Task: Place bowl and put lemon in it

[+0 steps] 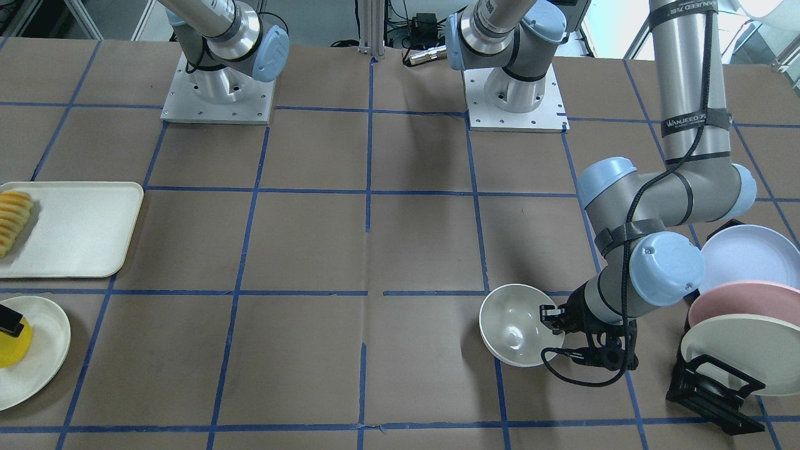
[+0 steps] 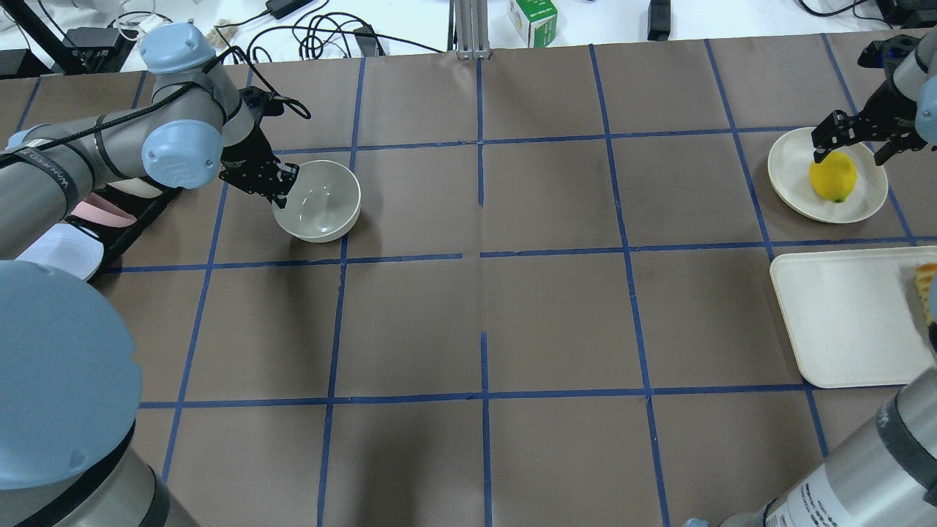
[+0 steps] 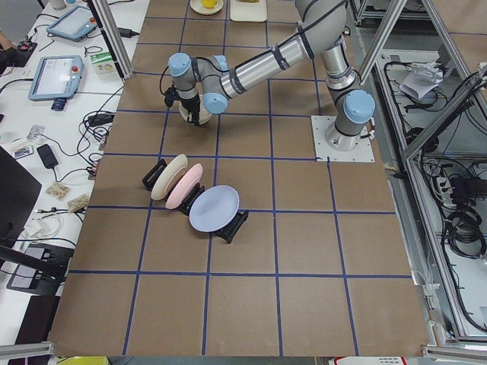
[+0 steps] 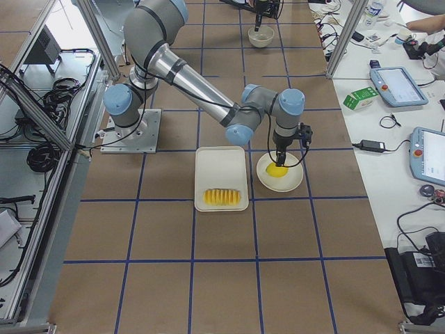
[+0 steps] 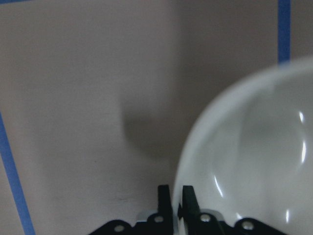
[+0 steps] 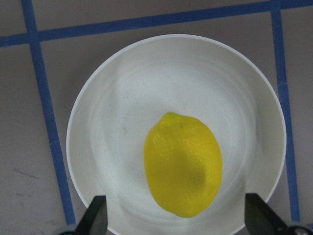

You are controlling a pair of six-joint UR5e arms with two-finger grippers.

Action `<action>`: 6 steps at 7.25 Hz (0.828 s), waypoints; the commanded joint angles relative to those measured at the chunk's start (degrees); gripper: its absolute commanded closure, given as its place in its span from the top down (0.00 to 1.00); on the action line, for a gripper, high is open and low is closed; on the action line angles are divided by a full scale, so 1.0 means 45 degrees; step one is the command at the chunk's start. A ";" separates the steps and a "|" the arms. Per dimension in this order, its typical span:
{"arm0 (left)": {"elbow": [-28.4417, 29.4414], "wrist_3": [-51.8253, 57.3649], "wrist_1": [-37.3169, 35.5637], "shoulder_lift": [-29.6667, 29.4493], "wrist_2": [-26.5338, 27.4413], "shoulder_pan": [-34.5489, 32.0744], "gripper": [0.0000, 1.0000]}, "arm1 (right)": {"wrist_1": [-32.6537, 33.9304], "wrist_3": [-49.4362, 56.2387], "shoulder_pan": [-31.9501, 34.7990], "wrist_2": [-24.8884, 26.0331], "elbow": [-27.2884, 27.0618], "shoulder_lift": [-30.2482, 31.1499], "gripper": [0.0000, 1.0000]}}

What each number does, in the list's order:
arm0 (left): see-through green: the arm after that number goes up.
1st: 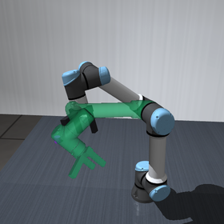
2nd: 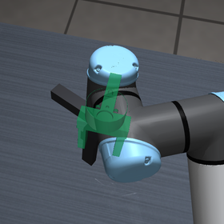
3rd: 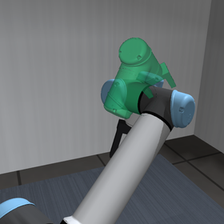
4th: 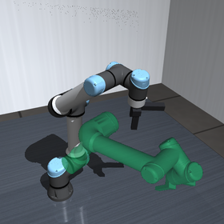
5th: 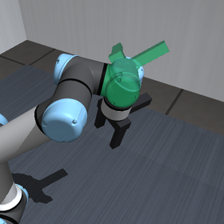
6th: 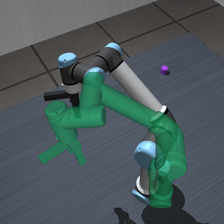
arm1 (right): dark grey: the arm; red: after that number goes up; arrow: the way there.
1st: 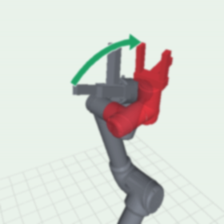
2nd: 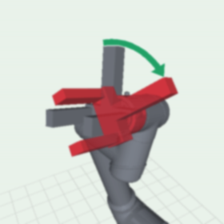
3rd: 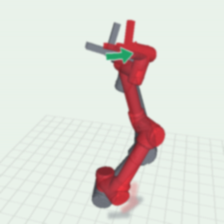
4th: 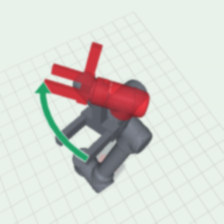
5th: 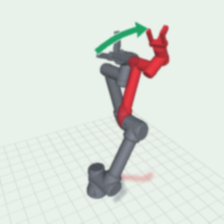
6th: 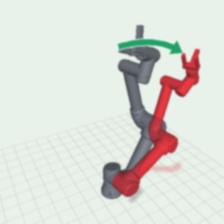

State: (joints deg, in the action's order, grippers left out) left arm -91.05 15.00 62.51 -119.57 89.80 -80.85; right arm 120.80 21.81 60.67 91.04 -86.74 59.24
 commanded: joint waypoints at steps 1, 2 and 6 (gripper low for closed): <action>0.0038 -0.0071 0.0209 0.0495 -0.0091 -0.0177 0.00 | 0.0089 -0.0022 -0.0044 0.0042 0.0075 -0.0449 1.00; -0.0001 -0.0381 0.0791 0.0923 -0.0421 -0.0468 0.00 | 0.0089 -0.0080 -0.0044 0.0042 -0.0002 -0.0508 1.00; -0.0274 -0.4651 0.1441 0.1886 -0.1710 -0.3024 0.00 | 0.0363 -0.0061 -0.0044 0.0452 0.0076 -0.0900 1.00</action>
State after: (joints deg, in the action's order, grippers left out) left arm -91.92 -0.48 68.72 -111.14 83.34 -91.09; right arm 122.27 21.65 60.47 92.59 -86.31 55.47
